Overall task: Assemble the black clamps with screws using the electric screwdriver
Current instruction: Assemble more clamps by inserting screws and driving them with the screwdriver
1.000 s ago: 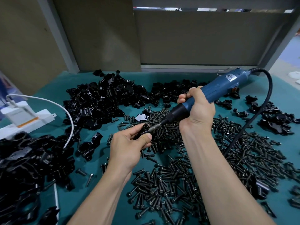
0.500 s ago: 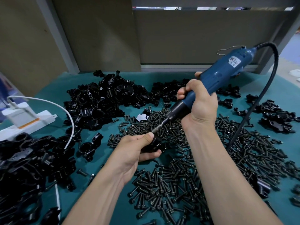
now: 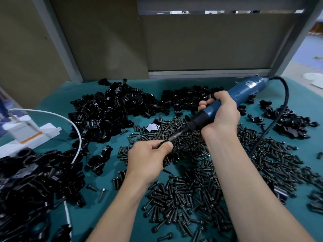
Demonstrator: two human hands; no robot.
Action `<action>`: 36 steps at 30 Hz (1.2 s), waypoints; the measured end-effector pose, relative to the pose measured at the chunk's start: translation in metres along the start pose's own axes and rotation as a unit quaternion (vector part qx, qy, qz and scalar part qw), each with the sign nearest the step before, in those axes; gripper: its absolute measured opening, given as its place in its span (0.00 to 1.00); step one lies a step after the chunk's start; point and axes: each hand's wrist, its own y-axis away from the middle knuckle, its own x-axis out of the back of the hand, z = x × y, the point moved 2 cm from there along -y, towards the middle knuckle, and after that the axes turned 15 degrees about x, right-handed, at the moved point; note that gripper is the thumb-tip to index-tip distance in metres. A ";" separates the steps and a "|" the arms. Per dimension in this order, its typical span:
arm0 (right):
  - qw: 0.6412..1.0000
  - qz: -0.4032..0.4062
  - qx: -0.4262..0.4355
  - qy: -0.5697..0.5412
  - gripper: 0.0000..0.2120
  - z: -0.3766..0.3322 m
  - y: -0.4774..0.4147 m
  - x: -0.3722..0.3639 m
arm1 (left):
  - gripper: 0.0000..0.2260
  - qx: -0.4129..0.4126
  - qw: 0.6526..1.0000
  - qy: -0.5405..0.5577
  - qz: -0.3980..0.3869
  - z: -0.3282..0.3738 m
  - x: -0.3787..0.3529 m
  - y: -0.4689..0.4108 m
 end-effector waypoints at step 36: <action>0.286 -0.488 0.189 0.803 0.07 -0.013 0.061 0.046 | 0.14 0.037 0.966 0.255 0.032 0.001 0.020 -0.005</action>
